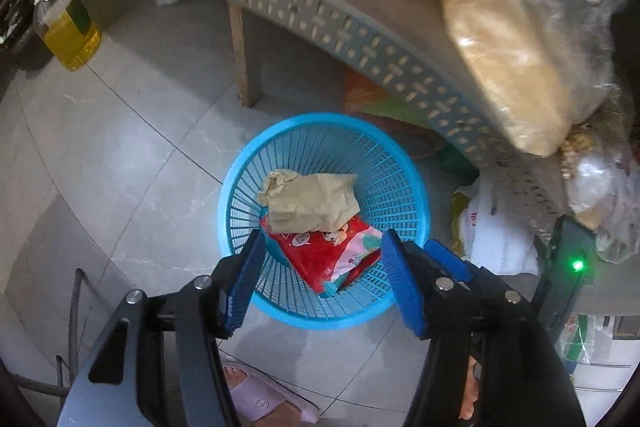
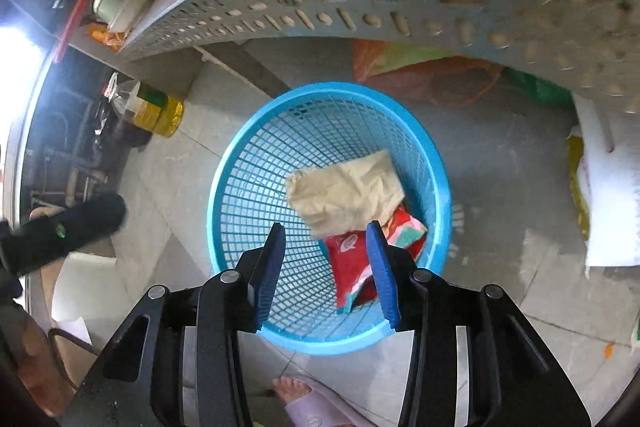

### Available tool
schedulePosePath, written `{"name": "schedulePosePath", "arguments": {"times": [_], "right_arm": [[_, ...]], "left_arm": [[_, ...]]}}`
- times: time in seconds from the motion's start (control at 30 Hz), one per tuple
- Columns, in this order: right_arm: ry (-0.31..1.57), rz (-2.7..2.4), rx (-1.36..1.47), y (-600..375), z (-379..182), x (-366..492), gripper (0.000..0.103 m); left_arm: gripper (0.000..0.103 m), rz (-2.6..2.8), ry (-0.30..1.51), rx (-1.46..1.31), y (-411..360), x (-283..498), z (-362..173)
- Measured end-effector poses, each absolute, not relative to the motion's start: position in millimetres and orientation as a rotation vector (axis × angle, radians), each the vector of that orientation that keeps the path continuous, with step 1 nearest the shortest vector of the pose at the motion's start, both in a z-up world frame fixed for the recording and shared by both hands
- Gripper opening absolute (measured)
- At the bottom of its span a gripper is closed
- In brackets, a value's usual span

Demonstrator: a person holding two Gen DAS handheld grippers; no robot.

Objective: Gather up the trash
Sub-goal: 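Move both tools back toward the table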

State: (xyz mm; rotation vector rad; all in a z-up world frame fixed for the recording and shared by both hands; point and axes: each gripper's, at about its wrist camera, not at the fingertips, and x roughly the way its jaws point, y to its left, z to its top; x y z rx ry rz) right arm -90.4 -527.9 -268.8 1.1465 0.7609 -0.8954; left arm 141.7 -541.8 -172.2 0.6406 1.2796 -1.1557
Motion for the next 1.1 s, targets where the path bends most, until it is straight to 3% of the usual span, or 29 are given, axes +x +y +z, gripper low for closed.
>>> {"name": "schedulePosePath", "arguments": {"times": [0.23, 0.33, 0.47, 0.63, 0.87, 1.1], "right_arm": [[0.723, -0.867, 1.052, -488, -212, -106, 0.044], [0.708, -0.824, 0.972, -467, -179, -103, 0.051], [0.68, -0.754, 0.796, -428, -120, -91, 0.065], [0.61, -0.656, 0.606, -382, -46, -66, 0.079], [0.582, -0.498, 0.403, -321, 19, -2, 0.095], [0.636, -0.373, 0.213, -249, 50, 61, 0.095]], "left_arm": [[0.062, -1.28, 1.099, 0.586, -480, 121, -69], [0.076, -1.286, 0.947, 0.528, -426, 115, -15], [0.079, -1.252, 0.849, 0.389, -341, 117, 33], [0.091, -1.124, 0.857, 0.196, -238, 127, 55], [0.097, -0.935, 0.8, 0.11, -113, 115, 71], [0.097, -0.715, 0.772, -0.067, -7, 117, 79]]}}
